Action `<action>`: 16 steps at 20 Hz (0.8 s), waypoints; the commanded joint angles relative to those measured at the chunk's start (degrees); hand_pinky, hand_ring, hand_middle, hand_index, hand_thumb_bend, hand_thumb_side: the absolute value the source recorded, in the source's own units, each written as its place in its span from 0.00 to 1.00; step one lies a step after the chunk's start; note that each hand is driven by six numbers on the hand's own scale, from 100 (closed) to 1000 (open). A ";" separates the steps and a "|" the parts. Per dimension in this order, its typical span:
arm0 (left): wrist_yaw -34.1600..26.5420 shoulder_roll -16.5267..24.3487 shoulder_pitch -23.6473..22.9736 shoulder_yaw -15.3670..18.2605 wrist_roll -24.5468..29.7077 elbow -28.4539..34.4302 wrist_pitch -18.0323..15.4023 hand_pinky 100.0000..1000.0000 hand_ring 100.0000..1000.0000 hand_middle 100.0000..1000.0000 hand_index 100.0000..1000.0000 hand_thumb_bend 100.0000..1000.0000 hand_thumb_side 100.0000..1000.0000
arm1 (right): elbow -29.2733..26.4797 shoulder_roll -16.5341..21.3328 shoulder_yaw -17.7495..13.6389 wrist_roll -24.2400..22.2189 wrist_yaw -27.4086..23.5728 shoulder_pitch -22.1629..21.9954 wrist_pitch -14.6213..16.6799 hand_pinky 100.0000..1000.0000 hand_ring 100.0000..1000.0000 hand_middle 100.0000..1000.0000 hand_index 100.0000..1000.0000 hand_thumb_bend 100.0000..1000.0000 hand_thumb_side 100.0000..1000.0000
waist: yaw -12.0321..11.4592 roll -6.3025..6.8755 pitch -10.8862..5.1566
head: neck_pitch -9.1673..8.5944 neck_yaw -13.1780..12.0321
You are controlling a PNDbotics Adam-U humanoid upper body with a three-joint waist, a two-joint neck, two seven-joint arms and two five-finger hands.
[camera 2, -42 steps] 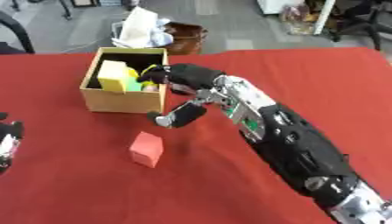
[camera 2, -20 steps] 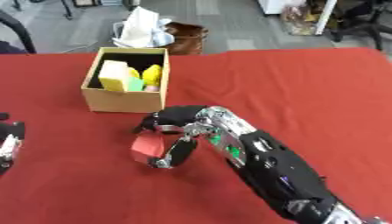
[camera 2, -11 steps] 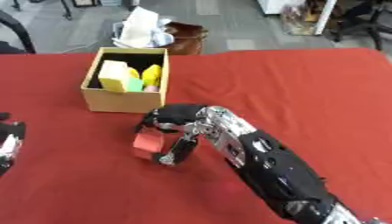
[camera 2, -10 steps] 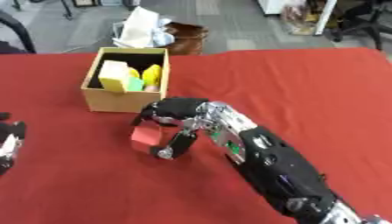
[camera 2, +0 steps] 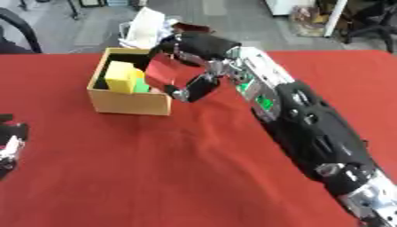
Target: Pick up objects on the table and place them in the box.
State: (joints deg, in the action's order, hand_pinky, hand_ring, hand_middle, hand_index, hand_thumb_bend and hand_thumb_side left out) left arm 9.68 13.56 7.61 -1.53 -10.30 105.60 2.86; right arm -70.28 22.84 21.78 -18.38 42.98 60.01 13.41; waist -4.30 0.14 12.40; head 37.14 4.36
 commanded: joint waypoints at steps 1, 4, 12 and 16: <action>-0.15 0.70 0.69 -0.15 0.18 0.86 -0.06 0.59 0.47 0.45 0.69 0.30 0.33 | 3.64 0.41 -3.70 2.20 2.58 2.50 -1.91 0.68 0.56 0.54 0.88 0.08 0.10 | -0.55 -0.20 -0.53 | -0.95 0.64; -0.33 0.37 1.05 -0.59 0.60 0.91 -0.09 0.59 0.47 0.45 0.69 0.30 0.33 | 8.45 -2.23 -7.18 3.67 4.26 3.76 -2.63 0.68 0.56 0.54 0.88 0.02 0.12 | -1.92 0.11 -0.30 | -1.28 1.54; -0.81 -0.11 1.54 -1.63 1.65 0.96 -0.09 0.59 0.47 0.44 0.69 0.30 0.33 | 24.06 -8.02 -13.84 11.11 10.89 6.95 -1.13 0.67 0.57 0.59 0.90 0.00 0.16 | -5.91 0.40 -0.09 | -1.54 4.16; -0.95 -0.18 1.66 -1.87 1.94 0.99 -0.11 0.59 0.47 0.44 0.69 0.30 0.33 | 27.36 -9.40 -15.37 13.34 12.64 7.29 -1.39 0.68 0.60 0.68 0.91 0.00 0.20 | -7.08 0.39 -0.04 | -1.68 4.86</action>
State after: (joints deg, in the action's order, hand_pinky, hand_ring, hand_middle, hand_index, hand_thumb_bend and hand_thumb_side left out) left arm 9.08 12.99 8.58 -3.31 -8.60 105.62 2.84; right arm -43.30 13.22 7.25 -5.95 54.79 65.63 12.06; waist -11.36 0.16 12.40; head 36.16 8.89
